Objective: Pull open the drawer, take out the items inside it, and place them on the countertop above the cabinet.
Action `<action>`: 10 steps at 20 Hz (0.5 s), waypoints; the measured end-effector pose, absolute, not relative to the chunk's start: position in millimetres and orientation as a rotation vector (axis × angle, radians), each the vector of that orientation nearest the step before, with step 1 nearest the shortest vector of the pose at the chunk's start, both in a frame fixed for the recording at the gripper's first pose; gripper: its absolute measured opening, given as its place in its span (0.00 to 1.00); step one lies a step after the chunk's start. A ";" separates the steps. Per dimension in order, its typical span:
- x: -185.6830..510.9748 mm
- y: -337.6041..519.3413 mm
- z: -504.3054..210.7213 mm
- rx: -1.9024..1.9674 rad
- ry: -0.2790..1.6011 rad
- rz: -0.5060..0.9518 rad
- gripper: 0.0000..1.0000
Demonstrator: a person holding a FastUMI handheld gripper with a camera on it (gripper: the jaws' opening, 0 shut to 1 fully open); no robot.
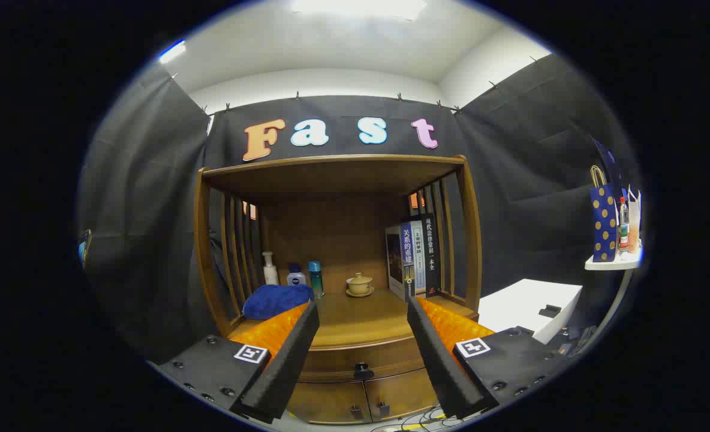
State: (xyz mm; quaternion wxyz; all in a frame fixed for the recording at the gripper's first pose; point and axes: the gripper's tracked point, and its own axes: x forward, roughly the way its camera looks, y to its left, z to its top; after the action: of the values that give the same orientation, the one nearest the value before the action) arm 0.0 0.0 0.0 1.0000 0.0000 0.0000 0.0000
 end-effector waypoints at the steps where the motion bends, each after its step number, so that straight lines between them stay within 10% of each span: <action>1: 0.2 -0.8 0.2 -0.004 -0.002 -0.003 0.98; 10: -0.9 2.3 -2.6 -0.010 0.006 -0.002 0.98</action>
State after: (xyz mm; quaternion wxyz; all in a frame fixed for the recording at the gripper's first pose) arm -0.9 2.3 -2.6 1.0000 -0.0048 0.0031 -0.0012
